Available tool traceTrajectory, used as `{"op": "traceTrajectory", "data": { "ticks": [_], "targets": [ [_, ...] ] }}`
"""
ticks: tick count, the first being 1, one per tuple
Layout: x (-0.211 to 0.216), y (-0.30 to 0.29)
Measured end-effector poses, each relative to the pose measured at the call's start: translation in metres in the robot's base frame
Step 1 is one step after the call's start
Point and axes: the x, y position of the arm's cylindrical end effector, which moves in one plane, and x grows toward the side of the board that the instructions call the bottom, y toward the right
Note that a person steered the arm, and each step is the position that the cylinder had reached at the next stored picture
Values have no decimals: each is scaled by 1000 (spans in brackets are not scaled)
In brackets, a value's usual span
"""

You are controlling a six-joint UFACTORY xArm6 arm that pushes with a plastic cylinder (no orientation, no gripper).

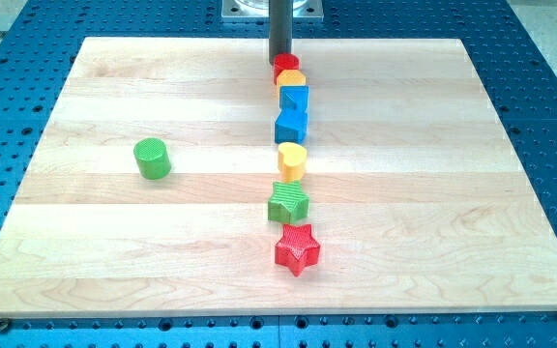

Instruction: Move the green circle to the top of the red circle

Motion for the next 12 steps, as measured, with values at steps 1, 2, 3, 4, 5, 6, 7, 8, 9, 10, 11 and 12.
{"op": "traceTrajectory", "data": {
  "ticks": [1, 2, 3, 4, 5, 6, 7, 8, 9, 10, 11, 12],
  "targets": [
    [-1, 0],
    [-9, 0],
    [-9, 0],
    [-12, -81],
    [41, -170],
    [147, -198],
    [189, -213],
    [247, -189],
    [201, -157],
    [131, -133],
    [133, -144],
    [160, -104]
  ]
}}
